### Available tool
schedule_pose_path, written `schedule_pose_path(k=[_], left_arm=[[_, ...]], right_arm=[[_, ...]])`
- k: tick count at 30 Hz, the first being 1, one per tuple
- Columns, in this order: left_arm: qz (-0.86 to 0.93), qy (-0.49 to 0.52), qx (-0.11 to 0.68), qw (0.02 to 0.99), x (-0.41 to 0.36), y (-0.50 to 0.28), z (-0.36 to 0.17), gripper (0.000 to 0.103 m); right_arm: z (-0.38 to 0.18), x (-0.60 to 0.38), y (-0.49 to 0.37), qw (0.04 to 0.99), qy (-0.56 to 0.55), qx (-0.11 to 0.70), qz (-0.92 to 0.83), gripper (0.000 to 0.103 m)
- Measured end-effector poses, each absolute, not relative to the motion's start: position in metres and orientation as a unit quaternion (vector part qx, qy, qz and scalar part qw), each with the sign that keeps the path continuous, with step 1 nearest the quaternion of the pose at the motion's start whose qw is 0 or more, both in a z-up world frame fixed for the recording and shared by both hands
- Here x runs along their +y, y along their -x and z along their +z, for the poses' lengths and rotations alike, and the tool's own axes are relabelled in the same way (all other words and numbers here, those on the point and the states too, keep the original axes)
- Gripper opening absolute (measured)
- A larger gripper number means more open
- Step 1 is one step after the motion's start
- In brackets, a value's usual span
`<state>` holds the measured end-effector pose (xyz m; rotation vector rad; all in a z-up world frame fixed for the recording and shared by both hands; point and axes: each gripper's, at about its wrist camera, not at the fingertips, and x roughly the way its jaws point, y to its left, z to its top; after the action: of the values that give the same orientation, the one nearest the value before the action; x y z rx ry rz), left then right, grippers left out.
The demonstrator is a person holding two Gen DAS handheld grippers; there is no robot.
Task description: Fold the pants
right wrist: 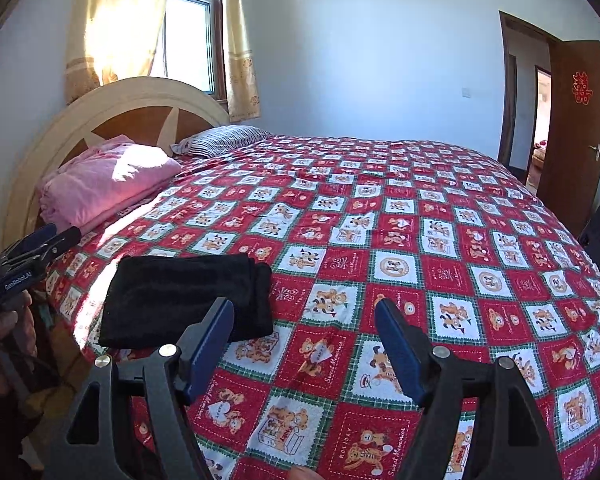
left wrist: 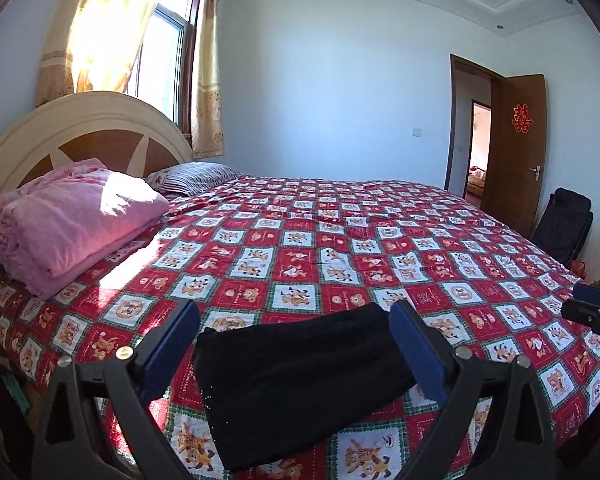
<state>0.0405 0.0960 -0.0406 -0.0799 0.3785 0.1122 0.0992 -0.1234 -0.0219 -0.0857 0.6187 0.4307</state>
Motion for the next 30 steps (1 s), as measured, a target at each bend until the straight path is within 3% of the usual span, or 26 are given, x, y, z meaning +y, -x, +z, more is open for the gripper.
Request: schedule_pose_path(k=[27, 30], left_arm=[[0.049, 0.04, 0.179, 0.982, 0.089, -0.035, -0.032, 0.098], [0.048, 0.039, 0.177, 0.982, 0.088, -0.034, -0.033, 0.102]], right_arm=[[-0.015, -0.126, -0.089, 0.934, 0.049, 0.285, 0.208, 0.076], [-0.015, -0.125, -0.088, 0.936, 0.053, 0.281, 0.207, 0.076]])
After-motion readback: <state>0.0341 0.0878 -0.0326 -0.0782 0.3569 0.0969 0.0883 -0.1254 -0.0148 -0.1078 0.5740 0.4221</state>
